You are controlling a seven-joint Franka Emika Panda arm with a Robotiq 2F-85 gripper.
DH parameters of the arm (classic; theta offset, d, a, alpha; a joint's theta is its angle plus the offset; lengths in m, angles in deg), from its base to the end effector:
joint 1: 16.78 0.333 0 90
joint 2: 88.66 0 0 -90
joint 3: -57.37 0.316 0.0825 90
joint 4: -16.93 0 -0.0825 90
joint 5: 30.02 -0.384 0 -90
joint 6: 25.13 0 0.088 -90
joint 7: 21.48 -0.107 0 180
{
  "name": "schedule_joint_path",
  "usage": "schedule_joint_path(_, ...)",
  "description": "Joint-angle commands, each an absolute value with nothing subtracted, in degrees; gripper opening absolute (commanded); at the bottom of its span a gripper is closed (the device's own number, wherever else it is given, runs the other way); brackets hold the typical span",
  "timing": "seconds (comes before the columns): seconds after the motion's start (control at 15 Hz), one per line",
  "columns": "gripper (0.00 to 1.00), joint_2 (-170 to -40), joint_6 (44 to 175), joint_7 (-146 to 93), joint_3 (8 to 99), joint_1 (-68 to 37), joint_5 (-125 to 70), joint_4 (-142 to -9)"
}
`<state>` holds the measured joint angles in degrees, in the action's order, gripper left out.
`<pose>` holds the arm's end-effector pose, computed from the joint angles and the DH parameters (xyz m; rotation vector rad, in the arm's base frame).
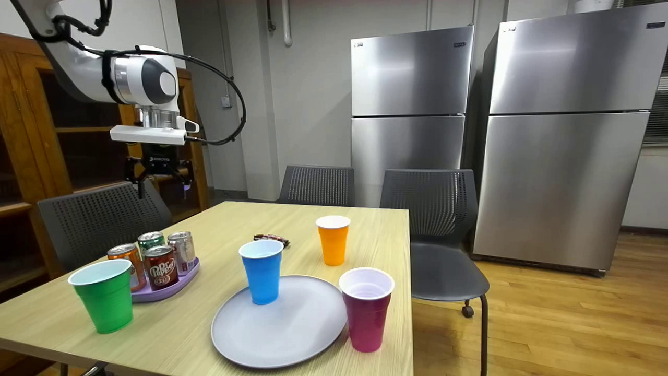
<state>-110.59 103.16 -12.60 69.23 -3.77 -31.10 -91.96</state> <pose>0.5673 0.2563 0.3007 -2.9344 -0.8500 0.0748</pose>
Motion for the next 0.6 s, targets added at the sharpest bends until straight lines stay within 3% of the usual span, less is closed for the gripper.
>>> schedule_joint_path(0.0,1.00,-110.65,103.04,-12.73,69.52,-4.01,-30.96,-91.84)
schedule_joint_path(0.53,1.00,-106.72,99.87,-14.10,69.68,-3.64,-30.86,-94.24)
